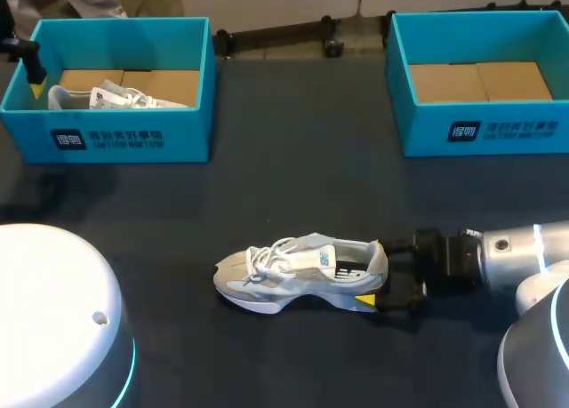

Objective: Take the shoe out of the shoebox, open the shoe tongue, remove and reinsert the insole, then place the shoe into the shoebox

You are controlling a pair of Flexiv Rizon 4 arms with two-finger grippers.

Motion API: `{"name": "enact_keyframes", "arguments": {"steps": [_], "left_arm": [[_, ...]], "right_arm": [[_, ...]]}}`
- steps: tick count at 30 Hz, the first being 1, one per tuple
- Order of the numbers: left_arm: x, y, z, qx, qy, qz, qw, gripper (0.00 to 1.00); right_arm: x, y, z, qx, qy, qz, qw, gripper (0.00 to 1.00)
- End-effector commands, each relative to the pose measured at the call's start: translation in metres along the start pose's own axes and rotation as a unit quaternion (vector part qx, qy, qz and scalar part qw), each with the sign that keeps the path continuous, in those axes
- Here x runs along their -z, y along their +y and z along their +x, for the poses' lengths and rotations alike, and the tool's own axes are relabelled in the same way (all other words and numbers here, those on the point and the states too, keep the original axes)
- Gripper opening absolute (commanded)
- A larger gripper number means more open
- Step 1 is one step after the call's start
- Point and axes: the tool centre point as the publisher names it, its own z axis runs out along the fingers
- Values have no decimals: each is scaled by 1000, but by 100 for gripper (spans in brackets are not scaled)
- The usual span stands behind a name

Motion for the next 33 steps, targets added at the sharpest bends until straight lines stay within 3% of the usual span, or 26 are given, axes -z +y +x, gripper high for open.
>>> {"name": "enact_keyframes", "arguments": {"steps": [1, 22, 24, 26, 33], "left_arm": [[0, -1, 0, 0, 1, 0, 1000, 100], [0, -1, 0, 0, 1, 0, 1000, 100], [0, -1, 0, 0, 1, 0, 1000, 100], [0, -1, 0, 0, 1, 0, 1000, 100], [0, -1, 0, 0, 1, 0, 1000, 100]], "right_arm": [[-7, -1, 0, 1, 1, 4, 1000, 100], [-11, -1, 0, 4, 3, -1, 1000, 98], [-11, -1, 0, 4, 3, -2, 1000, 43], [-11, -2, 0, 4, 1, -3, 1000, 0], [-13, -2, 0, 1, 8, -14, 1000, 0]]}}
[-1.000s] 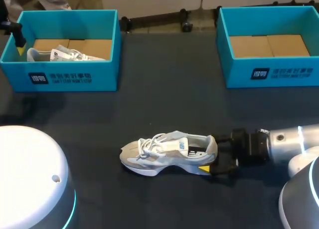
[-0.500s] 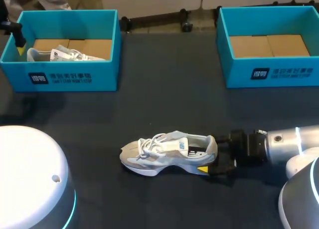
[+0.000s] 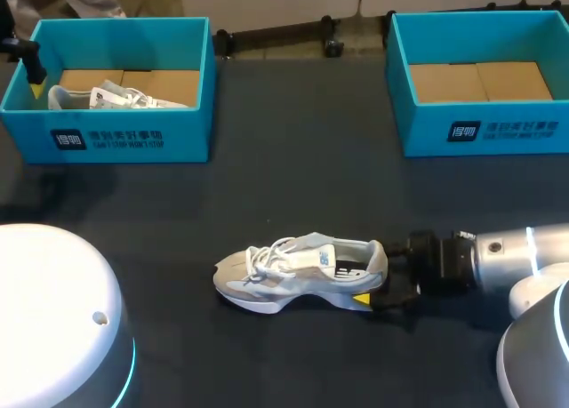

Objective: Take the shoe out of the shoebox, open the shoe tongue, remove and reinsert the insole, then place the shoe into the shoebox

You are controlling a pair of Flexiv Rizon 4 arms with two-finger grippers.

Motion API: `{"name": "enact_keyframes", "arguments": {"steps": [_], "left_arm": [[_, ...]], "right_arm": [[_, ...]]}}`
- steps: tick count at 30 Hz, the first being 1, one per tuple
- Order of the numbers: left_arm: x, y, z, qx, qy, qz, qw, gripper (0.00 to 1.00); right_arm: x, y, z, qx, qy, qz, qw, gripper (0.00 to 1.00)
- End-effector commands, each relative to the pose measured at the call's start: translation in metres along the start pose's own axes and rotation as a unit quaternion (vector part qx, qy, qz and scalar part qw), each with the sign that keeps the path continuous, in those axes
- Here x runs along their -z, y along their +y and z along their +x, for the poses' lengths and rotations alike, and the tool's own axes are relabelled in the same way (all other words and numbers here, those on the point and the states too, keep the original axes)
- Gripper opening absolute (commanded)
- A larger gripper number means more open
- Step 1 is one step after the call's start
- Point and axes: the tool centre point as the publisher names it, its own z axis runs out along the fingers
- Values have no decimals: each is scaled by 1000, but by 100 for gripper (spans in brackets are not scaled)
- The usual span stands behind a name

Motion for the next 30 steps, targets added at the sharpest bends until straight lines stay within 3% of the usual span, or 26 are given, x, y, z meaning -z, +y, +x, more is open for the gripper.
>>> {"name": "enact_keyframes", "arguments": {"steps": [1, 14, 16, 18, 19, 21, 22, 25, 30], "left_arm": [[0, -1, 0, 0, 1, 0, 1000, 100], [0, -1, 0, 0, 1, 0, 1000, 100], [4, -17, -15, 24, -4, -1, 1000, 100], [8, -29, -27, 69, -3, 34, 997, 100], [8, -37, -34, 104, 5, 27, 994, 100], [10, -51, -45, 164, 14, 58, 985, 100], [10, -53, -47, 183, 17, 58, 981, 100], [10, -68, -69, 328, 11, 41, 944, 100], [7, -71, -96, 429, -15, 54, 902, 100]], "right_arm": [[-3, 0, 0, 1, 5, -5, 1000, 0], [-3, 0, 0, 1, 5, -5, 1000, 0], [-3, 0, 0, 1, 5, -5, 1000, 0], [-3, 0, 0, 1, 5, -5, 1000, 0], [-3, 0, 0, 1, 5, -5, 1000, 0], [-3, 0, 0, 1, 5, -5, 1000, 0], [-3, 0, 0, 1, 5, -5, 1000, 0], [-3, 0, 0, 1, 5, -5, 1000, 0], [-3, 0, 0, 1, 5, -5, 1000, 0]]}}
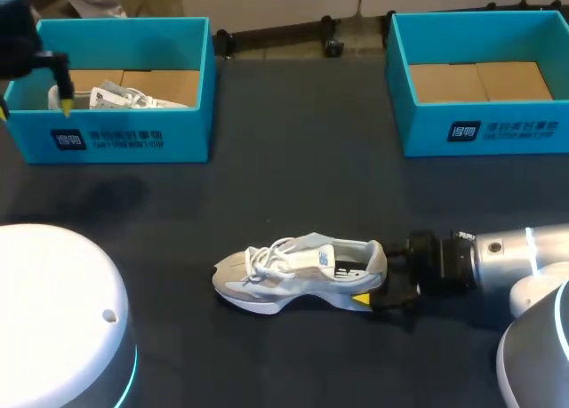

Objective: Take the shoe out of the shoebox, open the shoe tongue, remove and reinsert the insole, then place the shoe into the shoebox

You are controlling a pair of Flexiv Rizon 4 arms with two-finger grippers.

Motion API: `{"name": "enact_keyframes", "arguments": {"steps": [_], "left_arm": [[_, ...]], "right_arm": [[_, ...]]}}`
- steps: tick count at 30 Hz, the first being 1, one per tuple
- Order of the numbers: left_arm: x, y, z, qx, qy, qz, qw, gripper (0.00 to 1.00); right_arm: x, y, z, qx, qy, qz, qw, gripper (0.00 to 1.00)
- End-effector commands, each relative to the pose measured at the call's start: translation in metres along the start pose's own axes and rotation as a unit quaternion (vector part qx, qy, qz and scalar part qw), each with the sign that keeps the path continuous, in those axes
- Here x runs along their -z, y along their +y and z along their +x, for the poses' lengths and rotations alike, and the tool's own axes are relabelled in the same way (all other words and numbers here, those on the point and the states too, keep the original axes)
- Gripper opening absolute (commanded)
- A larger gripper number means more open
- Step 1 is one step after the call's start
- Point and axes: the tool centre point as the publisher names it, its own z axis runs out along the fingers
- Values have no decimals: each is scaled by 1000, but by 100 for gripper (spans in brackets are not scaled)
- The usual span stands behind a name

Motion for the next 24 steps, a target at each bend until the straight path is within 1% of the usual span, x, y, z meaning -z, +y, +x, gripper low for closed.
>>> {"name": "enact_keyframes", "arguments": {"steps": [1, 3, 4, 5, 19, 20, 21, 22, 23, 24], "left_arm": [[-6, -19, -18, 264, -30, -4, 964, 100], [-9, -24, -25, 291, -26, 13, 956, 100], [-9, -26, -27, 315, -35, -1, 948, 100], [-10, -30, -29, 340, -50, -34, 938, 100], [-10, -30, -29, 340, -50, -34, 938, 100], [-9, -30, -29, 358, -55, -21, 932, 100], [-8, -34, -28, 369, -52, -5, 928, 100], [-8, -38, -27, 380, -56, 3, 923, 100], [-8, -43, -27, 398, -64, 6, 915, 100], [-7, -49, -31, 433, -71, 18, 899, 100]], "right_arm": [[-2, 0, 0, 0, 0, 1, 1000, 0], [-2, 0, 0, 0, 0, 1, 1000, 0], [-2, 0, 0, 0, 0, 1, 1000, 0], [-2, 0, 0, 0, 0, 1, 1000, 0], [-2, 0, 0, 0, 0, 1, 1000, 0], [-2, 0, 0, 0, 0, 1, 1000, 0], [-2, 0, 0, 0, 0, 1, 1000, 0], [-2, 0, 0, 0, 0, 1, 1000, 0], [-2, 0, 0, 0, 0, 1, 1000, 0], [-2, 0, 0, 0, 0, 1, 1000, 0]]}}
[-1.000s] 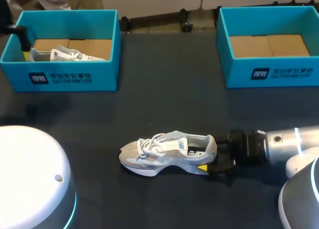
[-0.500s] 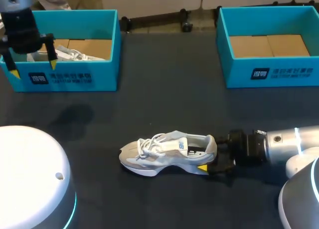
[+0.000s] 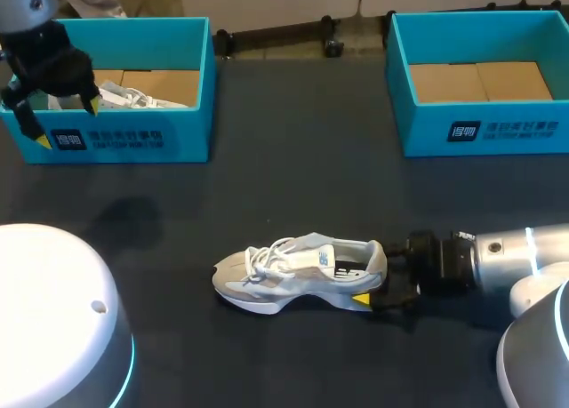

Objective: Take the shoe out of the shoebox, open the shoe tongue, remove and reinsert the insole, then place the shoe into the shoebox

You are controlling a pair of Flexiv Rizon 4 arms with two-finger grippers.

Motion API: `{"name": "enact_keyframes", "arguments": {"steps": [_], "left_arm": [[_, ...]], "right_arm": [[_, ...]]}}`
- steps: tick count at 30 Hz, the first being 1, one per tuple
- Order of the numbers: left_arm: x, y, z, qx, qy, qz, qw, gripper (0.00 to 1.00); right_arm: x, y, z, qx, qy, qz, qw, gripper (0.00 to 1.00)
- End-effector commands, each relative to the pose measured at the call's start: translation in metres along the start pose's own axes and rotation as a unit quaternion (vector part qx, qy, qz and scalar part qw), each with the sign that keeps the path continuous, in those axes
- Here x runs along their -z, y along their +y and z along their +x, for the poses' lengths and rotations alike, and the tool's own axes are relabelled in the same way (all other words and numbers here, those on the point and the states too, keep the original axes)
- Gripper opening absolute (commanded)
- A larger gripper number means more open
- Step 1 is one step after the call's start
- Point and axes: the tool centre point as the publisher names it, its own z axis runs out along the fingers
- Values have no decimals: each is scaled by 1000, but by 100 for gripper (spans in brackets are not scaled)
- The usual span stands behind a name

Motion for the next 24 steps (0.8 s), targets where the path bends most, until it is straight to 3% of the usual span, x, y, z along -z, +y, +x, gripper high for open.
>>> {"name": "enact_keyframes", "arguments": {"steps": [1, 3, 10, 11, 13, 17, 24], "left_arm": [[3, -10, 7, 91, -7, 32, 995, 100], [7, -20, 6, 169, 2, 51, 984, 100], [13, -59, 19, 347, 12, 31, 937, 100], [14, -66, 19, 369, 43, 34, 928, 100], [15, -77, 18, 420, 15, 27, 907, 100], [11, -97, 13, 471, 20, 30, 881, 100], [-3, -127, 3, 529, 84, 55, 843, 100]], "right_arm": [[-1, 0, 0, 0, 0, 1, 1000, 0], [-1, 0, 0, 0, 0, 1, 1000, 0], [-1, 0, 0, 0, 0, 1, 1000, 0], [-1, 0, 0, 0, 0, 1, 1000, 0], [-1, 0, 0, 0, 0, 1, 1000, 0], [-1, 0, 0, 0, 0, 1, 1000, 0], [-1, 0, 0, 0, 0, 1, 1000, 0]]}}
